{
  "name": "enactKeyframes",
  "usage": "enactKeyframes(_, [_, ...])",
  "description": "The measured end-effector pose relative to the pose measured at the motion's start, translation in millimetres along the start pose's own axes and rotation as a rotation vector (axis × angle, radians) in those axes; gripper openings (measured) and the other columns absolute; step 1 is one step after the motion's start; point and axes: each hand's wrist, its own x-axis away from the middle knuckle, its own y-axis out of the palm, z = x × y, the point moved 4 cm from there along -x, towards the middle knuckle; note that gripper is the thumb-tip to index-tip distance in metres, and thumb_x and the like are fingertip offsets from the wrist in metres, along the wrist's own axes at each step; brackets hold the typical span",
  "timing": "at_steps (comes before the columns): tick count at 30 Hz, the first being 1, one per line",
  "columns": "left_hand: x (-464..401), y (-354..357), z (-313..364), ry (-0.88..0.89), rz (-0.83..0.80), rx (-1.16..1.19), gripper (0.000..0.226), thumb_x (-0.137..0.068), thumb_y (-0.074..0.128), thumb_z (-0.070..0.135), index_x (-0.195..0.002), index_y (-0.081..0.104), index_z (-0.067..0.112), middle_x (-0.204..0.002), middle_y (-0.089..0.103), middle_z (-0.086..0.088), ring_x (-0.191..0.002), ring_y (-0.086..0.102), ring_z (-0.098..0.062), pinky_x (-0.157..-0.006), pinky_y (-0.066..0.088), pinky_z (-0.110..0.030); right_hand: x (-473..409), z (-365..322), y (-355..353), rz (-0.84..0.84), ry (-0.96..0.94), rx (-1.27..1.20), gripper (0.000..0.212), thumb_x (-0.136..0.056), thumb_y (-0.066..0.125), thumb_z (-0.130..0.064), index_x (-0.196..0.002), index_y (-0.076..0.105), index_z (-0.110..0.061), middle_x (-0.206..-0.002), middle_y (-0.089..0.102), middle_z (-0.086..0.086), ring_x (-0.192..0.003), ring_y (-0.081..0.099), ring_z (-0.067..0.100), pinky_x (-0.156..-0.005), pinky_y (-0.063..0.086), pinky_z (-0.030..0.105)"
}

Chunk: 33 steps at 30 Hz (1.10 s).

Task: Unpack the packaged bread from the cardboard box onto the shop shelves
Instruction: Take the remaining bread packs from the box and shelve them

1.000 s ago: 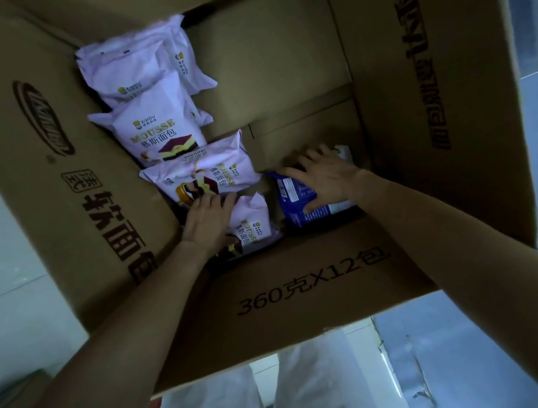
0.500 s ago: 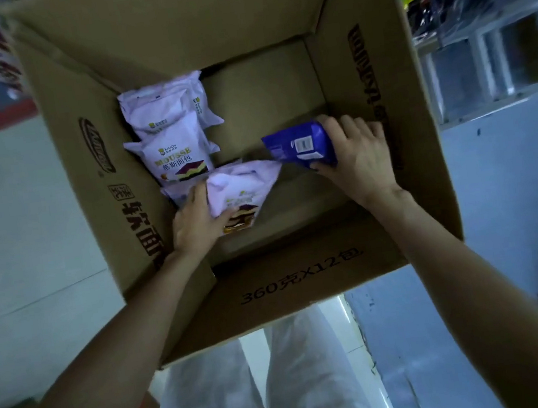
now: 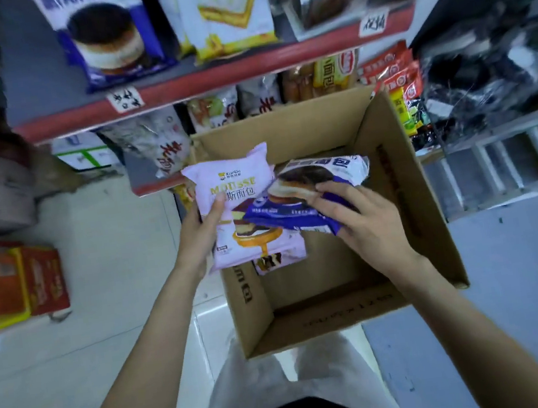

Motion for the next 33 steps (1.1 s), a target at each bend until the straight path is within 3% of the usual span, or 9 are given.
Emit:
enactKeyframes(3, [6,-26,13,0.035,0.01,-0.069,0.032,-0.093,0.057,0.03,-0.122,0.059,0.017,-0.111,0.069,0.004,-0.097,0.067,-0.008,-0.085,0.054,-0.026,-15,-18,-4,-0.091,-0.065,-0.006,0.037,-0.091,0.052,-0.02,-0.127,0.047,-0.027,-0.138,0.05,0.002,-0.092,0.067,0.022,-0.055,0.055,0.03])
enactKeyframes(6, [7,-46,19,0.031,0.046,-0.033,0.041,-0.089,0.061,0.037,-0.126,0.057,0.018,-0.114,0.068,0.002,-0.105,0.065,-0.016,-0.093,0.052,-0.037,-34,-28,-6,-0.185,-0.022,-0.14,0.038,-0.095,0.047,-0.025,-0.133,0.042,-0.027,-0.148,0.03,-0.002,-0.121,0.049,0.018,-0.063,0.059,0.032])
enactKeyframes(10, [7,-72,35,0.081,0.144,0.007,0.051,-0.079,0.068,0.051,-0.12,0.06,0.021,-0.112,0.07,0.002,-0.103,0.066,-0.018,-0.095,0.05,-0.048,-65,-48,-12,-0.343,0.106,-0.772,0.045,-0.091,0.042,0.001,-0.134,0.046,-0.011,-0.153,0.02,-0.004,-0.142,0.02,0.013,-0.091,0.051,0.025])
enactKeyframes(13, [6,-90,50,0.15,0.211,-0.002,0.05,-0.075,0.066,0.056,-0.114,0.061,0.026,-0.11,0.07,0.007,-0.102,0.066,-0.014,-0.093,0.051,-0.046,-96,-64,-16,-0.27,0.293,-1.073,0.032,-0.097,0.038,-0.013,-0.12,0.059,-0.006,-0.144,0.038,-0.004,-0.137,0.032,0.01,-0.093,0.047,0.022])
enactKeyframes(18, [-1,-118,78,0.245,0.29,0.074,0.031,-0.088,0.065,0.032,-0.115,0.061,0.019,-0.112,0.069,0.003,-0.101,0.066,-0.01,-0.09,0.053,-0.035,-143,-76,-4,-0.075,0.338,-0.915,0.021,-0.089,0.056,-0.018,-0.108,0.063,-0.018,-0.135,0.046,-0.008,-0.132,0.038,0.01,-0.093,0.052,0.04])
enactKeyframes(24, [-22,-176,137,0.389,0.419,-0.019,0.036,-0.087,0.066,0.032,-0.119,0.057,0.017,-0.11,0.067,0.006,-0.103,0.063,-0.012,-0.089,0.051,-0.032,-207,-91,33,-0.182,0.289,-0.972,0.069,-0.084,0.065,-0.023,-0.133,0.031,-0.056,-0.154,-0.003,-0.016,-0.145,0.006,0.007,-0.108,0.036,0.034])
enactKeyframes(28, [-53,-198,182,0.464,0.494,-0.199,0.041,-0.086,0.065,0.039,-0.12,0.055,0.018,-0.112,0.064,0.005,-0.105,0.06,-0.015,-0.084,0.046,-0.029,-262,-94,57,-0.177,0.244,-0.805,0.077,-0.087,0.064,-0.009,-0.138,0.024,-0.05,-0.151,0.022,-0.001,-0.14,0.017,0.003,-0.107,0.026,0.014])
enactKeyframes(31, [-78,-210,200,0.442,0.543,-0.355,0.045,-0.086,0.062,0.047,-0.12,0.054,0.019,-0.118,0.064,0.0,-0.107,0.058,-0.022,-0.081,0.043,-0.03,-293,-79,77,-0.062,0.308,-0.71,0.076,-0.084,0.063,0.003,-0.14,0.031,-0.039,-0.135,0.041,0.007,-0.122,0.041,0.011,-0.103,0.036,0.022])
enactKeyframes(33, [-90,-219,200,0.407,0.544,-0.352,0.045,-0.087,0.061,0.047,-0.121,0.054,0.018,-0.119,0.063,-0.002,-0.108,0.057,-0.024,-0.082,0.042,-0.031,-305,-66,92,-0.027,0.368,-0.645,0.077,-0.082,0.064,0.005,-0.141,0.034,-0.033,-0.137,0.04,0.006,-0.126,0.039,0.012,-0.109,0.033,0.03])
